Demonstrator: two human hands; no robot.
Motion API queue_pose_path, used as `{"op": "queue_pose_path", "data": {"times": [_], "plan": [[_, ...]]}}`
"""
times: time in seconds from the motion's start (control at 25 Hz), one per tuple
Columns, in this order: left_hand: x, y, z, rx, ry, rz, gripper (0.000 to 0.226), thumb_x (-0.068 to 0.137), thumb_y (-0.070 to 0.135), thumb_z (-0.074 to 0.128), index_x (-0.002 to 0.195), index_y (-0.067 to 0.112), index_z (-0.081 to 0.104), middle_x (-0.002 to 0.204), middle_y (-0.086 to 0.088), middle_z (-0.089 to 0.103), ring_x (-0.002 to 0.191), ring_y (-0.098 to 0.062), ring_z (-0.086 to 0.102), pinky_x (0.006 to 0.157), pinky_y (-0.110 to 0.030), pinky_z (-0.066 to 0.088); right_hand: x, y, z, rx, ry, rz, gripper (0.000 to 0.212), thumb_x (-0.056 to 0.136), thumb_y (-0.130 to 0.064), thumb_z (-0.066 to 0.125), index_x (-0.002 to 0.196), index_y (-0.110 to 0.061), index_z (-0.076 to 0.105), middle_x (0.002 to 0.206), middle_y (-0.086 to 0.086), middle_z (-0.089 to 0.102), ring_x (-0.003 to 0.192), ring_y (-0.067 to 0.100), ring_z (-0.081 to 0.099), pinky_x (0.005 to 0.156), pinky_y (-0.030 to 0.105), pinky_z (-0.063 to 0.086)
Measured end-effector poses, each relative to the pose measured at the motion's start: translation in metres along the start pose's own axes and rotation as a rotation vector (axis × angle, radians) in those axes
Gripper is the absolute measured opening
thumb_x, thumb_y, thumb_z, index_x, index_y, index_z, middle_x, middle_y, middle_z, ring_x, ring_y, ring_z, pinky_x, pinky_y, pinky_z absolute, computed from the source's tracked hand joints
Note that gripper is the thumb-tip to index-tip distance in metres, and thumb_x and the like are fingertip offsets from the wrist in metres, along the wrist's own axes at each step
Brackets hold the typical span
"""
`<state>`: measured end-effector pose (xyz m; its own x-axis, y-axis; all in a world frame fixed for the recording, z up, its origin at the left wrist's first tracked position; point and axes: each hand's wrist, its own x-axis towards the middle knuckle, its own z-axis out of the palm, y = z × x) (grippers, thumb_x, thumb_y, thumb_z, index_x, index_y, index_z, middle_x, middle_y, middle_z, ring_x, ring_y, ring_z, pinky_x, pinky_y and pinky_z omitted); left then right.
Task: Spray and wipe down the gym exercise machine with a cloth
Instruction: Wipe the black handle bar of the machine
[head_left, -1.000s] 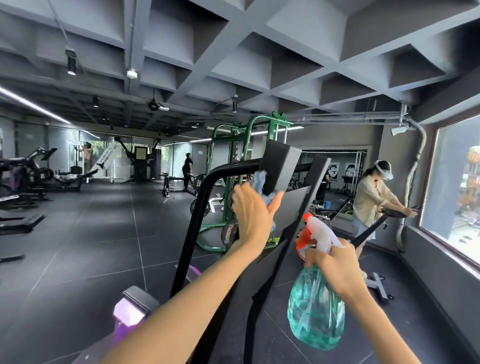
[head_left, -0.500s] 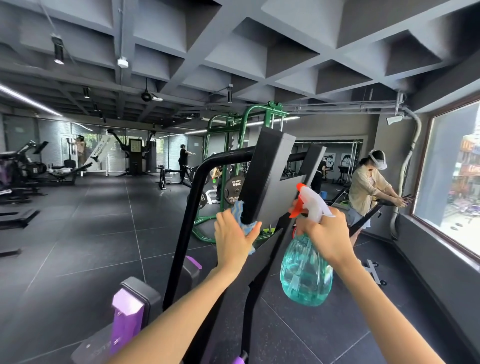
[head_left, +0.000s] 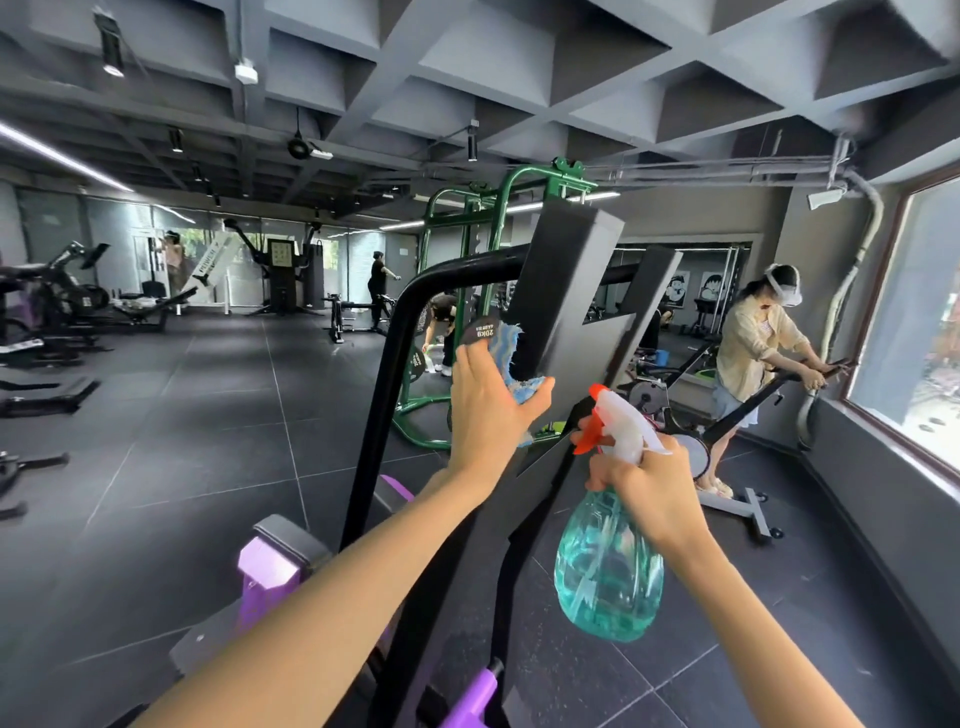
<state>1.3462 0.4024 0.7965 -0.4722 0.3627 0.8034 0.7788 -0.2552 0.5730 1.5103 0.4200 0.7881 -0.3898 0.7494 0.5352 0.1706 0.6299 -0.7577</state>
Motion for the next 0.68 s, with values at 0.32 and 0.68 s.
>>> {"op": "queue_pose_path", "data": {"times": [0.32,0.68], "plan": [[-0.101,-0.103,-0.011,0.125,-0.296,-0.445,0.054,0.073,0.031,0.083,0.097,0.007,0.041,0.101,-0.012,0.045,0.104,-0.031,0.050,0.091,-0.048,0.044,-0.017,-0.001,0.027,-0.056,-0.053,0.030,0.040,0.046,-0.035,0.048,0.084,-0.023,0.056,0.075,0.008,0.065,0.073,0.042,0.054,0.070,0.055,0.051],[-0.017,-0.008,0.004,-0.219,0.144,-0.210,0.055,0.099,0.043,0.024,0.108,0.002,0.059,0.100,-0.011,0.064,0.093,-0.024,0.059,0.073,-0.021,0.035,-0.008,-0.005,0.037,-0.073,-0.002,-0.015,0.043,0.050,-0.021,0.053,0.092,-0.031,0.057,0.061,-0.004,0.059,0.060,0.026,0.048,0.059,0.038,0.047]]}}
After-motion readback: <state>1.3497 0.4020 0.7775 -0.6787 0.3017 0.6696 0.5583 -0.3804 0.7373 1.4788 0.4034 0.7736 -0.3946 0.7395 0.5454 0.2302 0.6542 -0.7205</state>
